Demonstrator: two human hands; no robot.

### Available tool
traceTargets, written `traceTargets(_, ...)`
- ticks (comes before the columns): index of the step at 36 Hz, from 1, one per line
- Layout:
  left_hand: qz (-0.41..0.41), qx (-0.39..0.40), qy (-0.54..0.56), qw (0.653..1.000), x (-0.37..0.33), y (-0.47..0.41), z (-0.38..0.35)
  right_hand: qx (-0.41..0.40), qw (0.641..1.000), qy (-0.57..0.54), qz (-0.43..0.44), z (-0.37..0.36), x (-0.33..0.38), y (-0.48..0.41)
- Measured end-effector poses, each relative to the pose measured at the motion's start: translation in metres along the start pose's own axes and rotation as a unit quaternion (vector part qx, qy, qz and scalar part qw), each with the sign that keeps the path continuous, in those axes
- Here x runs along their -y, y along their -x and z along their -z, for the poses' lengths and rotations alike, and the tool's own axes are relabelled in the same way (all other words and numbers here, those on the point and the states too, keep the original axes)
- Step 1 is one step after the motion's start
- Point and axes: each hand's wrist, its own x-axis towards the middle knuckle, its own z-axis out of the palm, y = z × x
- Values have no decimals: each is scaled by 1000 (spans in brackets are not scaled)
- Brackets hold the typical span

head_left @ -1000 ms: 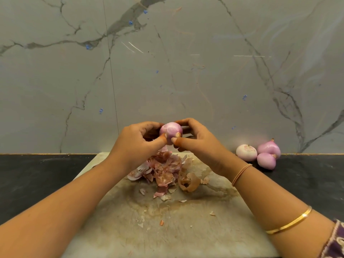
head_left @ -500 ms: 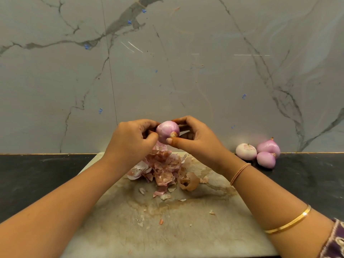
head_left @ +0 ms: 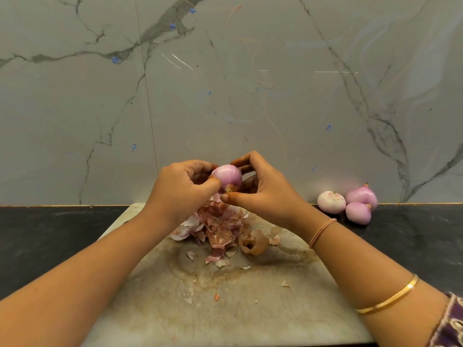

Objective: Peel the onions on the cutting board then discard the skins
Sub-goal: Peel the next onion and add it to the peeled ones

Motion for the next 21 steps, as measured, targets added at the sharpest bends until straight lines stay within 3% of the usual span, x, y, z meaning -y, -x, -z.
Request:
traceTargets(10,-51,-45,-77,995,4,-2,2,-7,1000,-4,7,1,2,0)
traceTargets(16,-14,-34,48,998,2,0,1,-20,1000,-6,1,2,-1,-1)
traceTargets(21,-8,-5,61,998,4,-1,1,-26,1000,-12,-2,3,-2,-2)
